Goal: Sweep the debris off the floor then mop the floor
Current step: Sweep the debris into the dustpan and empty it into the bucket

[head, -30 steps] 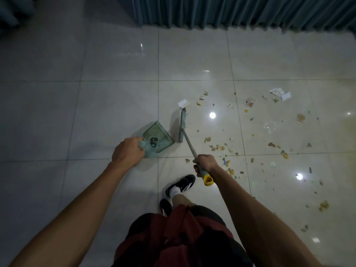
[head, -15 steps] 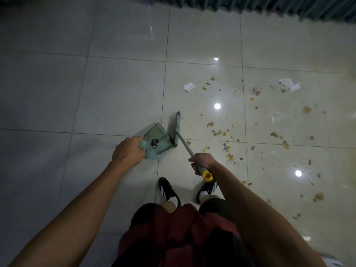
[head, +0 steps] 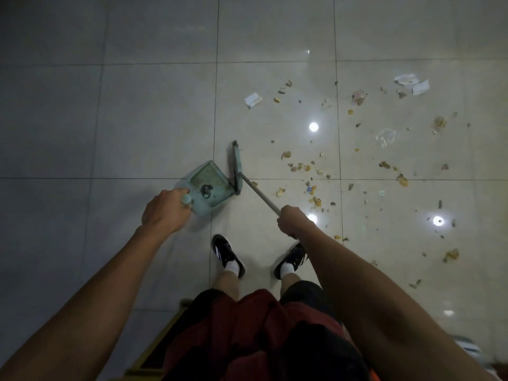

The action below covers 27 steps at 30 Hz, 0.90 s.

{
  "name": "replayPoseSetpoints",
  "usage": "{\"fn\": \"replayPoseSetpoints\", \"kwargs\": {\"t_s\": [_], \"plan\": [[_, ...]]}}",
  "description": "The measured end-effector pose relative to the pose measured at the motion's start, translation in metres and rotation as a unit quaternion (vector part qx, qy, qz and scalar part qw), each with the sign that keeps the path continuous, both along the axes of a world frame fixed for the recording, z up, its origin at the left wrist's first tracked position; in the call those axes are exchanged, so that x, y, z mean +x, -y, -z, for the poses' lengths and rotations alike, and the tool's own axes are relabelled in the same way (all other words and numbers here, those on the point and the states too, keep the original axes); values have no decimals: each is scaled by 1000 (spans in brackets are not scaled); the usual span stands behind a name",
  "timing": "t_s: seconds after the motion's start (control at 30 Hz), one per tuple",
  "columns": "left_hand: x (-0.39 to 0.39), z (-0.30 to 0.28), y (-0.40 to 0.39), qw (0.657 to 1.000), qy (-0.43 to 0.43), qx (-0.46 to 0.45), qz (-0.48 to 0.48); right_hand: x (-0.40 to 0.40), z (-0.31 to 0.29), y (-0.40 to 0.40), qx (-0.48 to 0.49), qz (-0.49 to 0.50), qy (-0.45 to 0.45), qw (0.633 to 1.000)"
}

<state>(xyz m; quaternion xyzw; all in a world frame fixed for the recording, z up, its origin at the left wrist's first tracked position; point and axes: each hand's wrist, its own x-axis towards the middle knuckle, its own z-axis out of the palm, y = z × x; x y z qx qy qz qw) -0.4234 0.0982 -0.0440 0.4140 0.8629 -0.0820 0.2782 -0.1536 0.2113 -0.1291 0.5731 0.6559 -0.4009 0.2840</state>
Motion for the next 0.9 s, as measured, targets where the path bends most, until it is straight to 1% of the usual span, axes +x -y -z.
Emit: {"fn": "replayPoseSetpoints", "kwargs": {"t_s": [0.17, 0.3, 0.4, 0.6, 0.9], "plan": [[43, 3, -20, 1000, -14, -16, 2, 36, 6, -19, 43, -83, 31, 995], [72, 7, -39, 1000, -8, -25, 15, 70, 7, -32, 55, -104, 55, 991], [95, 7, -58, 1000, 14, -16, 11, 104, 8, -42, 70, -102, 69, 990], [147, 7, -97, 998, 51, 6, 47, 180, 1, -62, 83, -75, 98, 989], [206, 5, -155, 990, 56, 14, 130, 252, -7, -73, 108, -4, 132, 985]]}}
